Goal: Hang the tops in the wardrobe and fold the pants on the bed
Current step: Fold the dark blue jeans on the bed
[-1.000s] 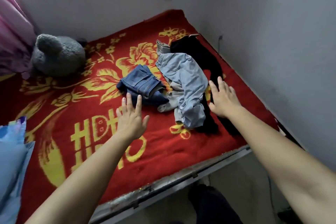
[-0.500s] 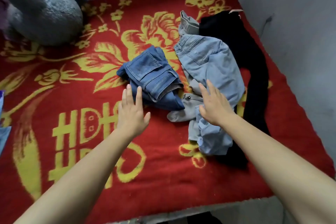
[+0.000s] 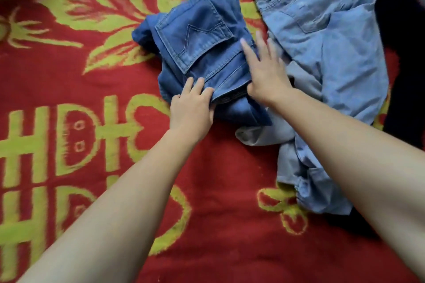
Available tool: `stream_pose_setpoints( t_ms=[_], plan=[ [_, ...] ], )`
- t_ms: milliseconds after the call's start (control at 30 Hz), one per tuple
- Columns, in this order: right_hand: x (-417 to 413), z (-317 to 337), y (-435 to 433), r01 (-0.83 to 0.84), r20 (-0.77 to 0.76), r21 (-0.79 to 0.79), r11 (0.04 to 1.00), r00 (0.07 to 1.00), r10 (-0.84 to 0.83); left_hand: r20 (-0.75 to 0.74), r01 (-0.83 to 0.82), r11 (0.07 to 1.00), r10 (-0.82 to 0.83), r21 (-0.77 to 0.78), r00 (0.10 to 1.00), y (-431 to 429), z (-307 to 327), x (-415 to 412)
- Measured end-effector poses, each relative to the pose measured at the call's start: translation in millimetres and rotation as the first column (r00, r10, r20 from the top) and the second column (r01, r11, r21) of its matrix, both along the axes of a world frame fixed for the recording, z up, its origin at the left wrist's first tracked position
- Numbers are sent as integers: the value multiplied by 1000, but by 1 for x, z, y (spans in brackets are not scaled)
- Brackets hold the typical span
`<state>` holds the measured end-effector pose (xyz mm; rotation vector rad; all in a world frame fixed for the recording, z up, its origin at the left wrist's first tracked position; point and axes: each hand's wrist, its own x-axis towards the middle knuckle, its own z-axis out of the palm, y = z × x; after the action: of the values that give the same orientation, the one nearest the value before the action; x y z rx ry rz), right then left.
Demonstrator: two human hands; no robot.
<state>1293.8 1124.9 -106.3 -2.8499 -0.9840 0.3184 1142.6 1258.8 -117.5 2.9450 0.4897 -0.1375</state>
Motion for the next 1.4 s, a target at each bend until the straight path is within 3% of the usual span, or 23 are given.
stream_pose_setpoints(
  t_ms=[67,133,367,533,633,700,767,867,933,1000,1067,1167,1300,1400],
  plan=[
    [1,-14,4,-35,-142,-87,996,990,22,31,-3,991,7,-135,999,5,-5,1],
    [-1,-20,3,-4,-217,-56,998,976,-8,39,-28,971,38,-238,999,10,-8,7],
    [12,-6,-2,-33,-292,-82,996,956,8,-14,-209,877,225,-434,974,23,4,20],
    [-13,-6,-16,-28,-172,-15,1000,985,25,-4,-281,784,335,-554,942,21,-3,11],
    [-48,4,-31,-5,-251,-20,1000,968,0,27,-268,753,354,-601,935,0,-5,-24],
    [-77,18,-44,-11,-359,-43,999,933,-5,-38,-300,744,347,-597,937,-15,1,-58],
    [-104,39,-63,-59,-453,-79,995,892,17,-105,-286,795,274,-535,956,-23,15,-97],
    [-137,86,-91,-191,-508,-155,969,857,87,-87,2,947,-32,-322,996,-29,67,-147],
    [-142,129,-94,-246,-473,-166,955,870,142,-44,185,968,-195,-172,980,-25,118,-162],
    [-132,185,-83,-298,-375,-155,942,900,223,-46,226,972,-229,-63,972,-14,181,-156],
    [-111,255,-64,-346,-229,-132,929,922,311,-28,182,982,-181,48,983,2,253,-138],
    [-85,382,-40,-365,25,-16,931,930,366,131,74,974,-104,216,986,21,382,-110],
    [-80,537,-33,-331,276,270,904,926,257,483,-92,920,-114,382,868,31,538,-107],
    [-90,613,-39,-353,356,447,822,913,199,607,-203,894,-93,401,789,34,603,-121]
  ],
)
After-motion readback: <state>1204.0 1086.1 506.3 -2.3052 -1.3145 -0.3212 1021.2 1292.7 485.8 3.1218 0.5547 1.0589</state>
